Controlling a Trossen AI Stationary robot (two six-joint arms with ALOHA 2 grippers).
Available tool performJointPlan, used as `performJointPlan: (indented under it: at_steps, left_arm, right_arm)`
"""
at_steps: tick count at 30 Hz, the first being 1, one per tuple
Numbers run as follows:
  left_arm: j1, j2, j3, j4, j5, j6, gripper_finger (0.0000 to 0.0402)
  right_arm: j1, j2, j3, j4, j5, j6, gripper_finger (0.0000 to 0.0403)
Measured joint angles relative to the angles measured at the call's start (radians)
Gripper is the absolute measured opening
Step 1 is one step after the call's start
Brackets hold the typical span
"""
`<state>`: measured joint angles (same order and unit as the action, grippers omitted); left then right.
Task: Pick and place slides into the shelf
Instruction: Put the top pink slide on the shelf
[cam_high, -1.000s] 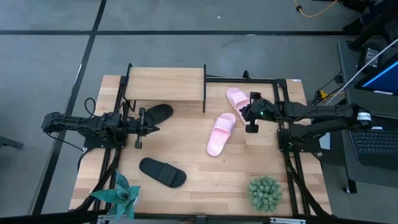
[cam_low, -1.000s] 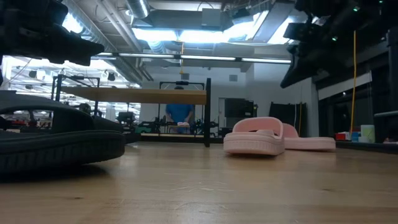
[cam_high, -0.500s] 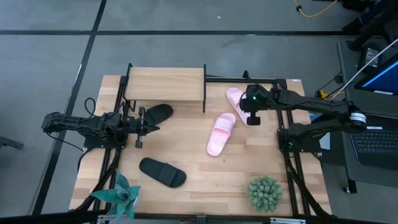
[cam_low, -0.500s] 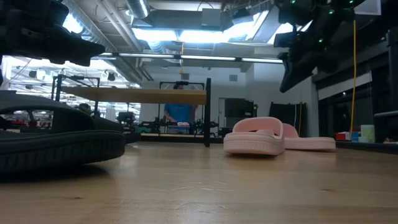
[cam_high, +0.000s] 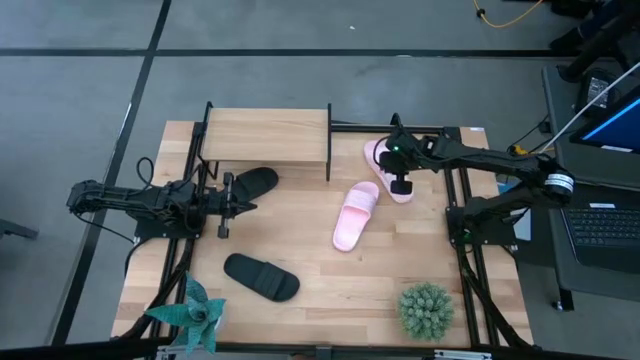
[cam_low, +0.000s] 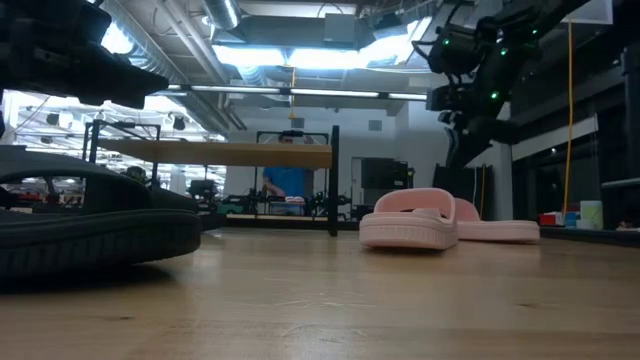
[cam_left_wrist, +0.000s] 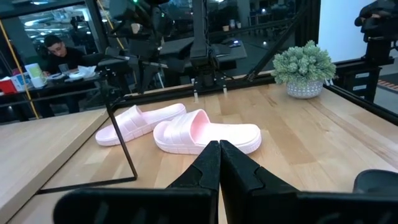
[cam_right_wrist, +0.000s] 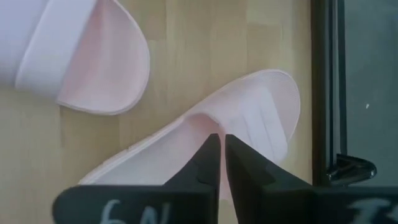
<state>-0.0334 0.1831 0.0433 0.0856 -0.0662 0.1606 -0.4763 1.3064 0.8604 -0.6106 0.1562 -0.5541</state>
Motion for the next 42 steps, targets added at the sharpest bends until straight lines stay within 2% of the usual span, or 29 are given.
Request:
performJointPlan:
  at_steps: [6, 17, 23, 30, 38, 42]
  left_arm:
    - [0.000, 0.000, 0.000, -0.009, 0.000, -0.001, 0.0000]
    - [0.000, 0.000, 0.000, -0.040, 0.000, -0.028, 0.0000]
    - [0.000, 0.000, 0.000, -0.040, 0.000, -0.030, 0.0000]
    - [0.000, 0.000, 0.000, -0.040, 0.000, -0.054, 0.0000]
    - [0.000, 0.000, 0.000, -0.040, 0.000, -0.054, 0.0000]
    - [0.000, 0.000, 0.000, -0.040, 0.000, -0.054, 0.0000]
  right_arm:
    - [0.000, 0.021, -0.001, 0.002, 0.001, -0.007, 0.0057]
    - [0.000, 0.021, -0.001, 0.000, 0.022, -0.032, 0.0148]
    - [0.000, 0.054, -0.001, 0.029, 0.026, -0.032, 0.0179]
    - [0.000, 0.128, -0.002, 0.035, 0.047, -0.046, 0.0179]
    - [0.001, 0.187, -0.002, 0.093, 0.195, -0.080, 0.0166]
    - [0.001, 0.189, -0.002, 0.108, 0.202, -0.080, 0.0160]
